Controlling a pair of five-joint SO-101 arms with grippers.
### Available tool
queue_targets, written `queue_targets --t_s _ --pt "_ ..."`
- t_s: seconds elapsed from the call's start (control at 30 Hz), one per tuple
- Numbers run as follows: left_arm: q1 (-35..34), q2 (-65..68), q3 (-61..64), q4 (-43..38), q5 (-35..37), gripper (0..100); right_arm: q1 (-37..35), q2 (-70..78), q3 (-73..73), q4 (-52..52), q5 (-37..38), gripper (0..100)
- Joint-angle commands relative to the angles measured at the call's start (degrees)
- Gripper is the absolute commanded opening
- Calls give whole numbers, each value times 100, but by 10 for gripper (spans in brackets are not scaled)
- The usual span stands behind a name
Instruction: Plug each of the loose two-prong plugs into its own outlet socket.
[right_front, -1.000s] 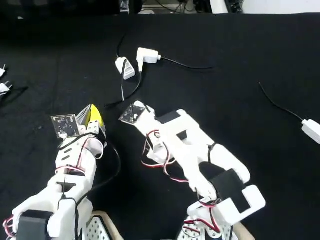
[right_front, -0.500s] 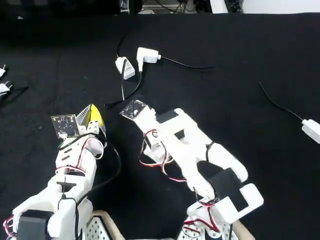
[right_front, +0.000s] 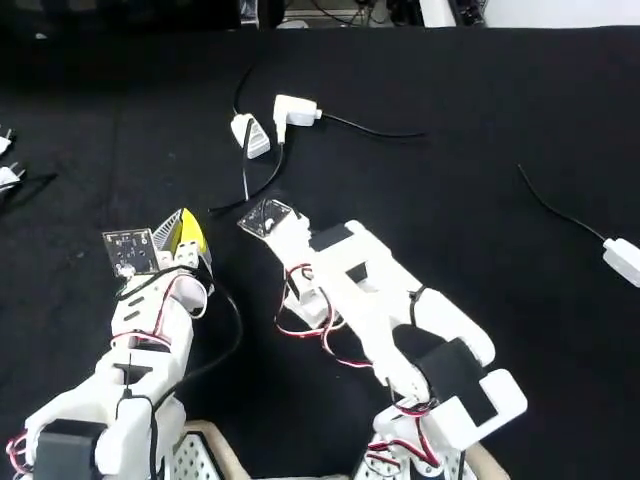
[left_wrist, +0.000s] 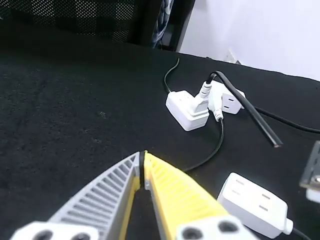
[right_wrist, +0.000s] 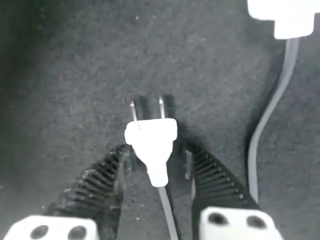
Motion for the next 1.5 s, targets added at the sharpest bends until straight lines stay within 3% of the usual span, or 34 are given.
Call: queue_targets --t_s 0.0,0.37,0.87,1.47 --pt "48 -53 101 35 35 30 -26 13 -75 -299 -26 188" --pt "48 -44 101 35 35 30 -26 -31 -84 -484 -26 188" --pt "66 -35 101 35 35 30 -44 -40 -945 273 -26 188" --pt "66 -26 101 35 35 30 -273 -31 -286 -132 9 188"
